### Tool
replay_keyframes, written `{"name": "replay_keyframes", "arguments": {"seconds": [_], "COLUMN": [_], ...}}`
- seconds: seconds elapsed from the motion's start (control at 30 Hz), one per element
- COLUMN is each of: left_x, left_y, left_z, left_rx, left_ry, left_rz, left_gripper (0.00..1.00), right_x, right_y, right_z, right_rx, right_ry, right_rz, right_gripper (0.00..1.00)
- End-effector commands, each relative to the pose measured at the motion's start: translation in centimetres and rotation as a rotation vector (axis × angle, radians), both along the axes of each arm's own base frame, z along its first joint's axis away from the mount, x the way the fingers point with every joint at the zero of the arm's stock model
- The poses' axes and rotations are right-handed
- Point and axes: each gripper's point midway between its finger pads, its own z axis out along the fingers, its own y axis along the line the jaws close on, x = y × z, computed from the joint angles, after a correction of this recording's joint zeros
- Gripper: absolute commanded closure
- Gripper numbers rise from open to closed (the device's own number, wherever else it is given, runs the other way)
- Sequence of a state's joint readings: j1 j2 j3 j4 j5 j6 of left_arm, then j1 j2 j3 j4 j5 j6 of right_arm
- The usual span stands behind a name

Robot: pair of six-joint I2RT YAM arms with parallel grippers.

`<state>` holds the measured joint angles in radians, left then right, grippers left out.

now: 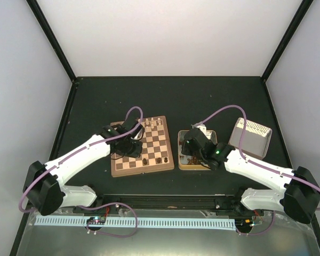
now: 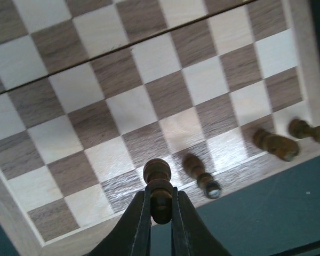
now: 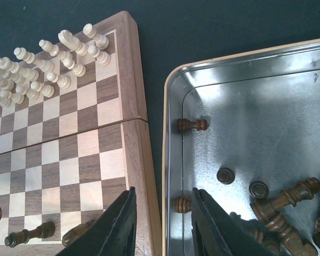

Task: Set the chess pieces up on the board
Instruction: Place the chess piece on the chessboard.

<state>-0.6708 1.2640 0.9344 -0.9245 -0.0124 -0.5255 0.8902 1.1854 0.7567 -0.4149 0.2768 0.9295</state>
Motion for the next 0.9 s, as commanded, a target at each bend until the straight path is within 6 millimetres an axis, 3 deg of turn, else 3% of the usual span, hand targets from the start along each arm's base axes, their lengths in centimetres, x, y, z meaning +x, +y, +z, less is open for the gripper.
{"name": "replay_keyframes", "arguments": {"seconds": [0.0,0.27,0.5,0.87], "left_x": [1.7,0.6,-0.5,-0.6], "left_y": [-3.1,-6.2,-6.5,-7.8], "left_z": [3.1,1.3,-0.9,-2.4], "left_rx": [-0.114,-0.063,0.046,0.041], "left_ry": [-0.076,-0.015,0.031,0.067], "left_rz": [-0.064,-0.178,-0.222,-0.260], "left_gripper": [0.98,0.98,0.99,0.98], "right_x": [0.2,0.2,0.1,0.0], "right_y": [0.1,-0.2,-0.2,-0.6], "right_z": [-0.2,-0.3,-0.5,-0.5], "right_rx": [0.005,-0.003,-0.004,-0.010], "right_ry": [-0.007,-0.009,-0.006,-0.005], "right_rz": [-0.002,-0.006,-0.005,-0.012], "right_gripper": [0.71,0.71,0.71,0.71]}}
